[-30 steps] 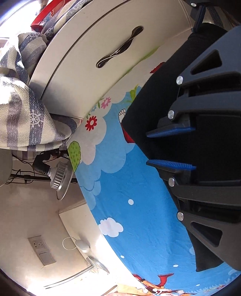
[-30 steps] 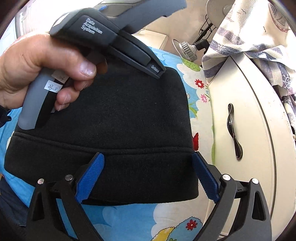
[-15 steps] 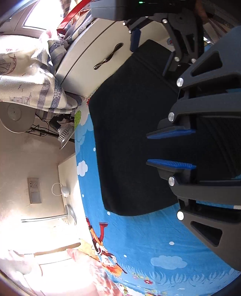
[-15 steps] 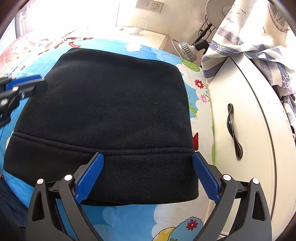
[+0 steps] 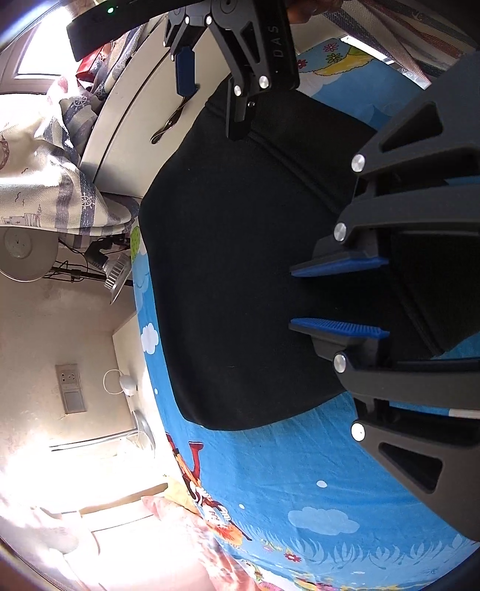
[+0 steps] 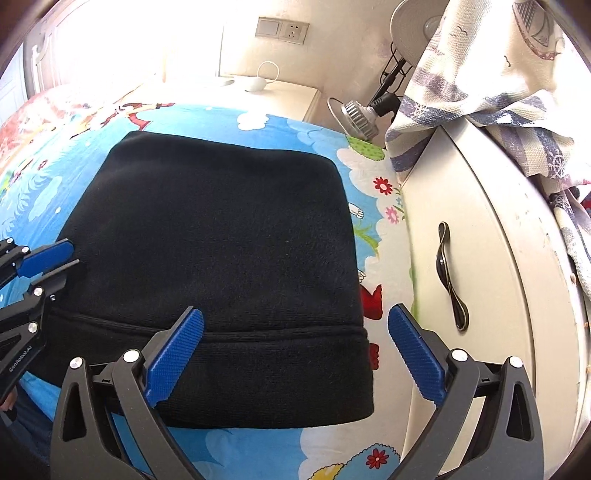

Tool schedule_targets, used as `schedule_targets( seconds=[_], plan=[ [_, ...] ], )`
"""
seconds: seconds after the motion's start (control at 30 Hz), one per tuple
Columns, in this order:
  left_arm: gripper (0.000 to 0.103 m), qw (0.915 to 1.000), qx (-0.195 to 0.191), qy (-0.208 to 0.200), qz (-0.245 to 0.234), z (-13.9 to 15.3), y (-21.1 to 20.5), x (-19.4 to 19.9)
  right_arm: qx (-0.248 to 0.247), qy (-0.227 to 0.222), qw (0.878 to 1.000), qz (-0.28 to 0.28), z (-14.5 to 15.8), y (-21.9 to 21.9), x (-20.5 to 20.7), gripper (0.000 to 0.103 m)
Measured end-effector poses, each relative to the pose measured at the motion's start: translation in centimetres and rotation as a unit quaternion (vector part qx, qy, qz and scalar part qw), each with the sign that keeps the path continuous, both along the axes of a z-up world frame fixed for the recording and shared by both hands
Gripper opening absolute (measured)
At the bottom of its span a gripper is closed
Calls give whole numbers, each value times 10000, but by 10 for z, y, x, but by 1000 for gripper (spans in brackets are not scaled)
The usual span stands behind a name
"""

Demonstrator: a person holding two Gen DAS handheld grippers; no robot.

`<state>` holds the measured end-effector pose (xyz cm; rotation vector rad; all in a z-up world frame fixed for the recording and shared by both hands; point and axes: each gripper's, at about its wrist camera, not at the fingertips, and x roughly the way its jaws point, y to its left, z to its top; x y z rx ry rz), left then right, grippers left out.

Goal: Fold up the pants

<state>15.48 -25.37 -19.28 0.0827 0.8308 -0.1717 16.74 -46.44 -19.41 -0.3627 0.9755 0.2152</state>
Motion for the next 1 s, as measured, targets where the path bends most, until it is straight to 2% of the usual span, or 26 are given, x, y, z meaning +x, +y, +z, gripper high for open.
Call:
schedule_targets(
  seconds=[0.03, 0.13, 0.23, 0.3, 0.37, 0.47, 0.53, 0.6, 0.7, 0.8, 0.87, 1.0],
  plan=[
    [23, 10000, 6, -20, 8, 0, -1, 0, -98, 96, 9999, -95, -6, -2, 3, 96],
    [23, 10000, -17, -16, 26, 0, -1, -1, 140, 387, 9988, -278, -17, -11, 8, 95],
    [24, 9999, -52, 19, 131, 7, 1, -3, 32, 356, 9991, -245, -17, -8, 7, 95],
    [25, 9996, -179, -42, 225, 15, 5, -2, 136, 450, 9984, -323, -20, -11, 9, 95],
    [26, 9990, -150, -79, 411, 17, 13, -1, 154, 465, 9983, -317, -20, -12, 10, 95],
    [26, 9976, -300, 97, 609, 12, 26, -6, 124, 433, 9985, -309, -21, -10, 8, 95],
    [26, 9985, -200, -55, 506, 13, 23, -21, 112, 419, 9986, -296, -21, -9, 8, 95],
    [26, 9993, -254, -131, 261, 13, 17, -35, 135, 429, 9985, -314, -22, -10, 9, 95],
    [27, 9999, -69, -25, 101, 0, 7, -42, 116, 384, 9988, -287, -23, -8, 9, 95],
    [27, 9998, -145, 52, 113, -3, 8, -39, 166, 347, 9988, -313, -21, -9, 8, 96],
    [27, 9999, -114, 14, 87, -5, 7, -40, 126, 226, 9992, -312, -15, -7, 8, 96],
    [27, 9999, -101, -80, 62, -8, 7, -43, 325, -590, 9976, -167, 12, 2, 3, 96]
  ],
)
